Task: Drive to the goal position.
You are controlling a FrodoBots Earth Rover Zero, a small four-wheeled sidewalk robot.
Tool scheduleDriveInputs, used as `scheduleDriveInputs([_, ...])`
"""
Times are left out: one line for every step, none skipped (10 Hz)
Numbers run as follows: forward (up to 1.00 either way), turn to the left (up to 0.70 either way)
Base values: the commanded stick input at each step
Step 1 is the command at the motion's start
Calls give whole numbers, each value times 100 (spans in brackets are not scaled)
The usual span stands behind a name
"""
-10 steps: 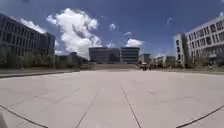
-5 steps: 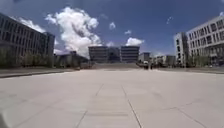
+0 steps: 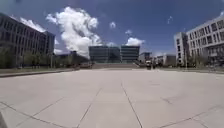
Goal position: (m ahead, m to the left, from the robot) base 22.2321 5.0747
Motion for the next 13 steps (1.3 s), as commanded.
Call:
scheduleDriveInputs([70,0])
scheduleDriveInputs([70,0])
scheduleDriveInputs([70,0])
scheduleDriveInputs([70,0])
scheduleDriveInputs([70,0])
scheduleDriveInputs([70,0])
scheduleDriveInputs([70,0])
scheduleDriveInputs([70,0])
scheduleDriveInputs([70,0])
scheduleDriveInputs([70,0])
scheduleDriveInputs([70,0])
scheduleDriveInputs([70,0])
scheduleDriveInputs([70,0])
